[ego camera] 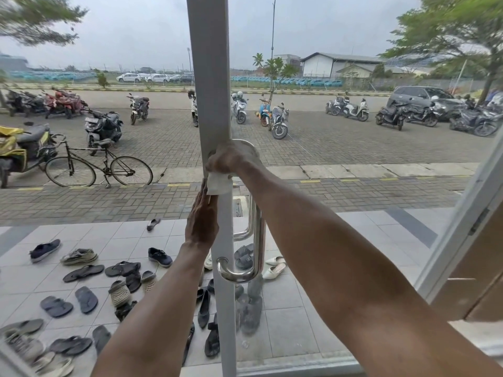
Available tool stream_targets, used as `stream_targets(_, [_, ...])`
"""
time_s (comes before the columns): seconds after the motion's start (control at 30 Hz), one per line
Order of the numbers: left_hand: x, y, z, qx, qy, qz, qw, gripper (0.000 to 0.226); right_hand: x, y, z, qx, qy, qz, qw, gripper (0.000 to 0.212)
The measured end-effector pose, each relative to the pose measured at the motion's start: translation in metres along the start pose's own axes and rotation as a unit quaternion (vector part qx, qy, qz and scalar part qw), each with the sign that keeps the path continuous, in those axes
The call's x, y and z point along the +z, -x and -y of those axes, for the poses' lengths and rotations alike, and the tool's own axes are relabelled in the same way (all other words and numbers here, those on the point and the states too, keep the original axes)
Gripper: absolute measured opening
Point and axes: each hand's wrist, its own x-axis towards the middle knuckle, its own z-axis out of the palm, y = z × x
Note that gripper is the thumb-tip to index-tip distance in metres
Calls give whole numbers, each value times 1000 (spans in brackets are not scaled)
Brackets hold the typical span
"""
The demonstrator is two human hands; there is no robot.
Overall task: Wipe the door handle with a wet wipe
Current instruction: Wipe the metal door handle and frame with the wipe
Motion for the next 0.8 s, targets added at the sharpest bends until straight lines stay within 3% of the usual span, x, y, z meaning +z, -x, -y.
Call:
stream_targets(0.07, [1, 0, -1, 3, 1, -4, 1000, 95, 14, 7, 7, -37, 107, -81, 990, 6])
stream_targets(0.13, [0, 1, -3, -4, 5, -9, 1000, 93, 28, 11, 11, -92, 238, -145, 956, 8])
stream_targets(0.23, [-2, 2, -3, -3, 24, -14, 1000, 100, 38, 15, 3, -163, 350, -168, 907, 9])
stream_targets(0.4, [-4, 0, 1, 28, 2, -14, 1000, 104, 34, 18, -23, -250, 355, -206, 877, 14])
stream_targets(0.53, [-2, -1, 2, 41, -11, -23, 999, 90, 34, 21, -47, -278, 391, -236, 845, 36])
stream_targets(0.67, [-5, 1, 2, 45, -16, -21, 999, 105, 30, 23, -74, -305, 373, -318, 817, 25])
stream_targets(0.8, [-7, 3, -1, 37, -22, -16, 999, 106, 31, 25, -104, -289, 290, -368, 835, 34])
